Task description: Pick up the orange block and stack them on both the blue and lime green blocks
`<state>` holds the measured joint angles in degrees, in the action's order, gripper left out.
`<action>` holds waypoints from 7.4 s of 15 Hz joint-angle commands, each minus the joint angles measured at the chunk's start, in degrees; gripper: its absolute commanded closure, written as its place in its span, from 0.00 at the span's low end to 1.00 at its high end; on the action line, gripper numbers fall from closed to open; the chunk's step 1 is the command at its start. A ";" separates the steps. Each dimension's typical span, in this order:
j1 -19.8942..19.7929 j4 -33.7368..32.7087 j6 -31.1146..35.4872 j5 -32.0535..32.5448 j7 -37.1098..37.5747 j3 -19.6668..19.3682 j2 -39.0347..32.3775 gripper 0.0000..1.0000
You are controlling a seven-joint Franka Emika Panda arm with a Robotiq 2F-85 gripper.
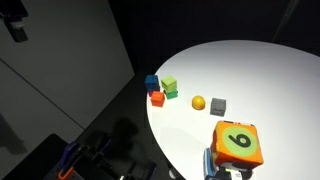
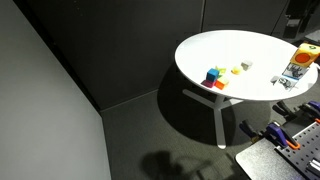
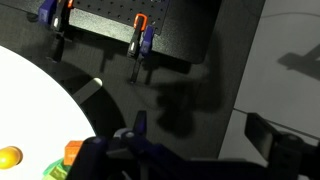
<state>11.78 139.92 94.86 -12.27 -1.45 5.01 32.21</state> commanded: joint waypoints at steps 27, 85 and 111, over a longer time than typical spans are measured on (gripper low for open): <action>-5.47 -6.84 34.74 9.76 -2.34 0.16 -23.35 0.00; -13.74 -9.32 63.56 13.26 -8.55 -4.97 -60.13 0.00; -13.14 -16.18 67.97 15.04 -7.78 -5.81 -71.11 0.27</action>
<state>-1.43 125.05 163.16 1.03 -10.26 -0.40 -38.07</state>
